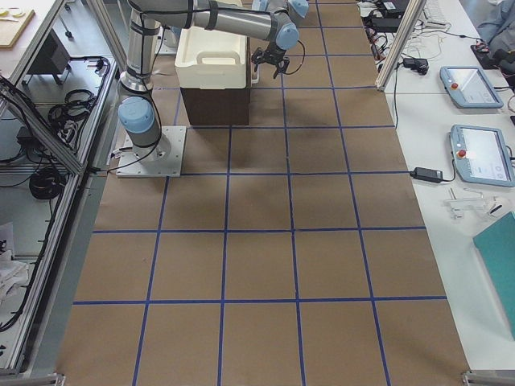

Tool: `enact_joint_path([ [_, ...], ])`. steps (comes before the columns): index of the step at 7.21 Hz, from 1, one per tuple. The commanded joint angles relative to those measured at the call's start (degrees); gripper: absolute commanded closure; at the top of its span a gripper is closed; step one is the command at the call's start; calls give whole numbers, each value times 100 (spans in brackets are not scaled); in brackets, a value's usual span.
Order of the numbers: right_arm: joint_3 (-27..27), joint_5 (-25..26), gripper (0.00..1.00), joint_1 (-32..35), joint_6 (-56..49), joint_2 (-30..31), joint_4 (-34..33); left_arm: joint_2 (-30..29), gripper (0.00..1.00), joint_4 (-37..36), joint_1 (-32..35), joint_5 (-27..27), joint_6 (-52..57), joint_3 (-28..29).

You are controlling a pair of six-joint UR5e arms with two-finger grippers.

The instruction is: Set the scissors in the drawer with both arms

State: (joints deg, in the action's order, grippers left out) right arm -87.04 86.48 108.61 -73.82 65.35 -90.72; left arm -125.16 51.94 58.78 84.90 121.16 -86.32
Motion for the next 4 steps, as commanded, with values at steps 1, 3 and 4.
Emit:
enact_joint_path([
  [1,3,0,0,3,-70,-5,-261,446,100,524,142,71,-66,-7],
  [3,12,104,0,3,-79,-5,-341,973,100,905,562,132,-425,-7],
  [4,21,123,0,3,-123,-14,-437,1263,100,1193,704,315,-583,1],
])
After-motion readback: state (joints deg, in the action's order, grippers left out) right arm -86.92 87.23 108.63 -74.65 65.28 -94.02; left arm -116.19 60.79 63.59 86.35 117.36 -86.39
